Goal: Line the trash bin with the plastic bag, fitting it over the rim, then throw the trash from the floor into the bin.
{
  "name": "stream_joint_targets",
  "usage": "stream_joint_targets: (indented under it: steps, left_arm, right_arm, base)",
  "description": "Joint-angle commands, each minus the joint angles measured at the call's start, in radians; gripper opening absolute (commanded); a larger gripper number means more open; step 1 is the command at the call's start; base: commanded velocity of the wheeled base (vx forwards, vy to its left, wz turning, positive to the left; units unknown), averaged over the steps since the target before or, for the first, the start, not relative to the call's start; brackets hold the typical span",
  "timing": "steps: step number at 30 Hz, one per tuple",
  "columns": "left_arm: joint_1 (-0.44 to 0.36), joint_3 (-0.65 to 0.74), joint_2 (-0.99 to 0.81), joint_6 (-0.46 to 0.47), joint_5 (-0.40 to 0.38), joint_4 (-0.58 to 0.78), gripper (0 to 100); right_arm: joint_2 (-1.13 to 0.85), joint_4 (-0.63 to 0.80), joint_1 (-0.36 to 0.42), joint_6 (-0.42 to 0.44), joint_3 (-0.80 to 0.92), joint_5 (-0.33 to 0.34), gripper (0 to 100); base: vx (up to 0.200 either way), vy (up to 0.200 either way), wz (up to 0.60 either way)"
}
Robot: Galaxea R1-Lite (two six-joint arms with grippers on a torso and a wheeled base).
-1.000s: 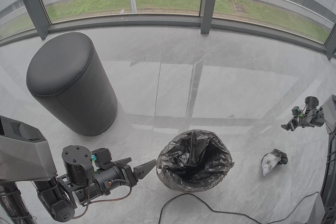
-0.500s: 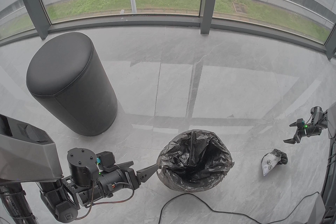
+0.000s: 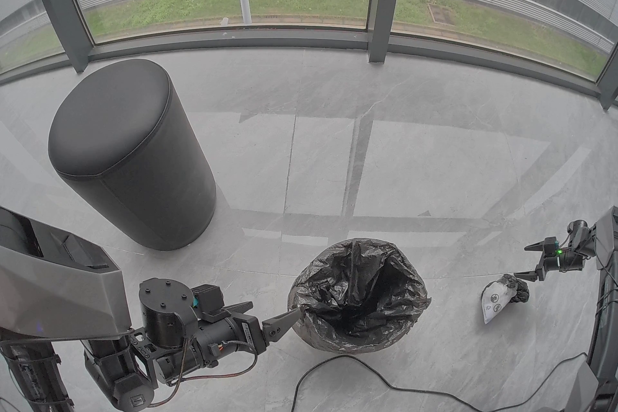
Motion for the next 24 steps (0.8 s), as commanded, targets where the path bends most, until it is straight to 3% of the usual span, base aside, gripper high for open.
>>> stream_joint_targets:
  steps: [1,9,24]
  left_arm:
    - [-0.013,-0.021,0.034,-0.001,0.002,-0.002,100]
    - [-0.034,-0.087,0.066,-0.008,0.078,-0.002,100]
    - [-0.014,-0.101,0.065,-0.011,0.082,-0.002,100]
  right_arm:
    - [0.019,0.003,-0.008,-0.041,-0.001,0.0,100]
    - [0.095,-0.017,-0.057,-0.069,-0.001,-0.009,100]
    - [0.176,-0.018,-0.067,-0.015,-0.001,0.007,100]
  base:
    - [0.0,0.0,0.0]
    - [0.0,0.0,0.0]
    - [0.0,0.0,0.0]
